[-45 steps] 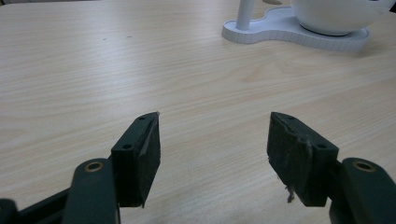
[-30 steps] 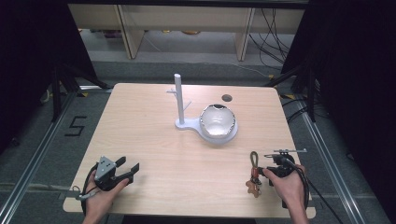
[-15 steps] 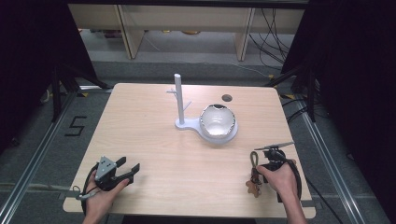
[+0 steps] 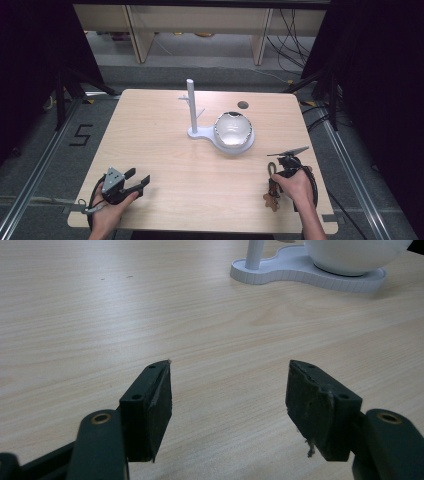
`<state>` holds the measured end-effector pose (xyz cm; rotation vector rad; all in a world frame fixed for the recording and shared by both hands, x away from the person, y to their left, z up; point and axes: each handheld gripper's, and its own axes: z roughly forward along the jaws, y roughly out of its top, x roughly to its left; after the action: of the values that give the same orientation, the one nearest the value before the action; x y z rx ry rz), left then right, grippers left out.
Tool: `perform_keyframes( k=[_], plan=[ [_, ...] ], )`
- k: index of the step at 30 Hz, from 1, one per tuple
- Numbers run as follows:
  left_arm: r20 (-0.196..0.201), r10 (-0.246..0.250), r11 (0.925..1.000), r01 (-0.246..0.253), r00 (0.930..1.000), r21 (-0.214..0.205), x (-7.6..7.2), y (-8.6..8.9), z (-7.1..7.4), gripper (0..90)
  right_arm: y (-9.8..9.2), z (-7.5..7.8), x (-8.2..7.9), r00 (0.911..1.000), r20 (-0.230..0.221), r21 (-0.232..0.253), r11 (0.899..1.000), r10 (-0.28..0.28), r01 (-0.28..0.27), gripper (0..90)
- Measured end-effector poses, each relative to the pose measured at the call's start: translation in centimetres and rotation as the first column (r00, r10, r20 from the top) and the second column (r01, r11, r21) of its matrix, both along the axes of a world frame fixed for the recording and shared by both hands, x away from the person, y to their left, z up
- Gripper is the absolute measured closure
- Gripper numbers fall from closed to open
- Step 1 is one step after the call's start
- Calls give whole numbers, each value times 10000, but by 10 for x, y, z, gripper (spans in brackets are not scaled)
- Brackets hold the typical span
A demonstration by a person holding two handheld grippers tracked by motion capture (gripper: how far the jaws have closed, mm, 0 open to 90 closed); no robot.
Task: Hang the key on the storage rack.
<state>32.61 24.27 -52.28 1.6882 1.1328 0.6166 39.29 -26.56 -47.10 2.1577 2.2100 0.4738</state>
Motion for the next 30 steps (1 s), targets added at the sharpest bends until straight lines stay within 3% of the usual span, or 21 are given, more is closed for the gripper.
perform_keyframes(
  k=[1, 7, 8, 9, 14, 16, 17, 18, 20, 21, 23, 25, 26, 29, 30],
  plan=[
    [4, -2, 10000, 2, 10000, 12, 0, 0, 0, 345, -4, -2, 2, 9969, 389, -181, 9976, 677, -671, 624],
    [4, -2, 10000, 2, 10000, -8, 0, 0, 0, 345, -1, -3, 4, 9989, 159, -307, 9986, 434, -428, 629],
    [6, -6, 10000, 6, 10000, -9, 0, 0, 0, 346, 3, 1, 3, 9996, -288, -205, 9998, -52, 46, 631],
    [8, -4, 10000, 4, 10000, 12, 0, 0, 0, 345, 4, 1, 3, 9994, -337, -232, 9997, -77, 69, 631],
    [21, -15, 10000, 15, 10000, 33, 0, 0, 0, 346, 8, 0, 4, 9984, -551, -205, 9997, -147, 136, 646],
    [14, -14, 10000, 14, 10000, 29, 0, -1, 0, 346, 7, 0, 5, 9984, -530, -359, 9992, 176, -195, 648],
    [14, -17, 10000, 17, 10000, 34, 0, -1, 0, 346, 9, 0, 5, 9984, -566, -337, 9994, -48, 29, 651],
    [16, -20, 10000, 20, 10000, 31, 0, -1, 0, 346, 7, -3, 6, 9987, -313, -555, 9976, 399, -416, 656],
    [8, -15, 10000, 14, 10000, 25, 0, -1, 0, 346, 13, 1, 5, 9970, -755, -216, 9997, -147, 131, 677],
    [6, -14, 10000, 14, 10000, 27, 0, -1, 0, 346, 12, 0, 6, 9984, -562, -370, 9993, 61, -82, 695],
    [21, -30, 10000, 30, 10000, 57, 0, -1, 0, 346, 12, 0, 6, 9970, -747, -290, 9993, 210, -232, 733],
    [25, -46, 10000, 46, 10000, 68, 0, -1, 0, 346, 12, 0, 7, 9972, -640, -411, 9983, 387, -414, 739],
    [19, -39, 10000, 39, 10000, 59, 0, -1, 0, 346, 15, 1, 6, 9974, -710, -321, 9994, 135, -158, 743],
    [24, -39, 10000, 39, 10000, 45, 0, -1, 0, 346, 14, 1, 6, 9978, -640, -271, 9994, 184, -202, 760],
    [14, -40, 10000, 40, 10000, 34, 0, -1, 0, 346, 10, -1, 6, 9981, -244, -375, 9977, 564, -573, 769]
  ],
)
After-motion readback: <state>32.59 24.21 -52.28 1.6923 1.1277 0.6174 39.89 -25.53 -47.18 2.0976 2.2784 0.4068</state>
